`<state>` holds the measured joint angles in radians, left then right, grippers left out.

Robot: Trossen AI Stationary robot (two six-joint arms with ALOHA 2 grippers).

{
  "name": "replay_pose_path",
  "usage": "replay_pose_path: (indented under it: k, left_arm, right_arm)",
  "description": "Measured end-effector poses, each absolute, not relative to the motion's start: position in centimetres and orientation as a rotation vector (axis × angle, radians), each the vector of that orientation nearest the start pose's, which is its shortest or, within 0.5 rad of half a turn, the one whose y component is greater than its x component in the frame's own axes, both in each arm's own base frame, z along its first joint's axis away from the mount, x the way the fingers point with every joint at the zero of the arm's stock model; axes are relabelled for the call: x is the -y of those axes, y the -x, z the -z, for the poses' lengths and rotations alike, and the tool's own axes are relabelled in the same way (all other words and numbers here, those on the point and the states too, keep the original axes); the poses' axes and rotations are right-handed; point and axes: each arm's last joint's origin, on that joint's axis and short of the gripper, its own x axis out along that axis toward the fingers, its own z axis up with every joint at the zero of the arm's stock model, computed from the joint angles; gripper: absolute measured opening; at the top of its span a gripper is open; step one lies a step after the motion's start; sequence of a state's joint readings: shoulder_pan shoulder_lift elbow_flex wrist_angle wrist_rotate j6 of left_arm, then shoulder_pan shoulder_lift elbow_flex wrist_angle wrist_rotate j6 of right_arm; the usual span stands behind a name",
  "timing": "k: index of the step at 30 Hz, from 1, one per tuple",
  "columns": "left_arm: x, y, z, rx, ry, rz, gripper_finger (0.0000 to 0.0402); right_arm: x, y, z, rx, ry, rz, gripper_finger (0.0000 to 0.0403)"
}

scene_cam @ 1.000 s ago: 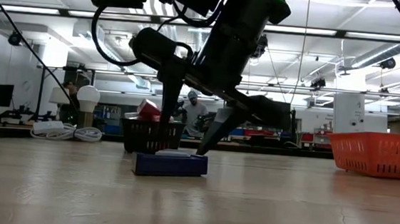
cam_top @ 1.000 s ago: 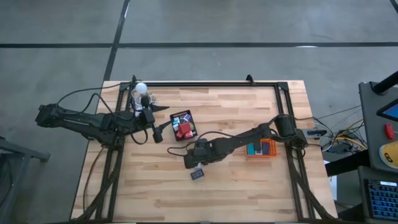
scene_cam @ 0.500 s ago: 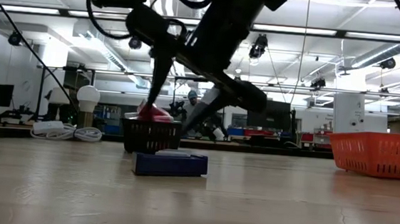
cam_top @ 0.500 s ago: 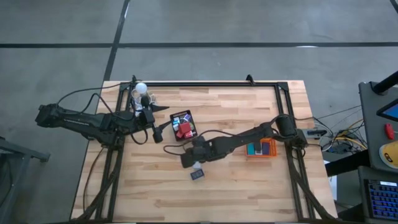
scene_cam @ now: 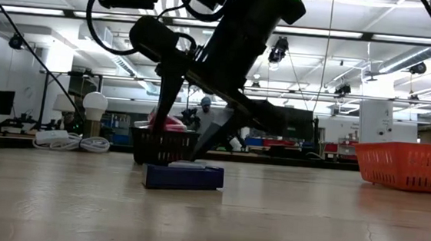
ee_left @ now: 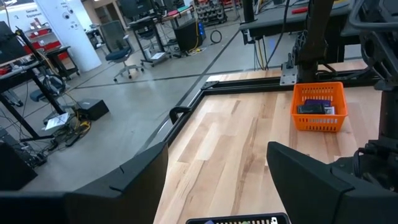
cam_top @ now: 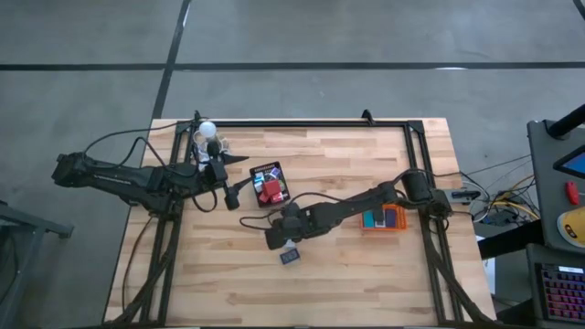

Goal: Pick & Place Office items
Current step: Put the white digital clock in the orange bin

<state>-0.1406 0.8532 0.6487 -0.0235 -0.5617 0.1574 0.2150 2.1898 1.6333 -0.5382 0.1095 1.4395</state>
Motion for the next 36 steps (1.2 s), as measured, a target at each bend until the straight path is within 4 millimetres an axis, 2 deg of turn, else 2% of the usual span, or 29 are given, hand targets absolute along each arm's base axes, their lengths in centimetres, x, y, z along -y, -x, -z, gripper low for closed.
replay_pose_path:
  k: [6, 15, 26, 36]
  left_arm:
    - [1.1, -18.9, -29.0, -0.248, -0.233, -0.402, 0.0275]
    - [1.1, -18.9, -29.1, -0.248, -0.233, -0.402, 0.0275]
    - [1.1, -18.9, -29.0, -0.249, -0.234, -0.402, 0.0275]
    - [1.1, -18.9, -29.1, -0.249, -0.233, -0.402, 0.0275]
  right_arm:
    - [-9.4, -44.5, -15.4, -0.945, -1.106, 0.694, 0.0232]
    - [-9.2, -43.2, -15.8, -1.024, -1.077, 0.784, 0.023]
    - [-9.8, -40.1, -16.5, -1.239, -1.086, 0.987, 0.0231]
    - [-9.9, -39.8, -16.9, -1.217, -1.095, 1.008, 0.023]
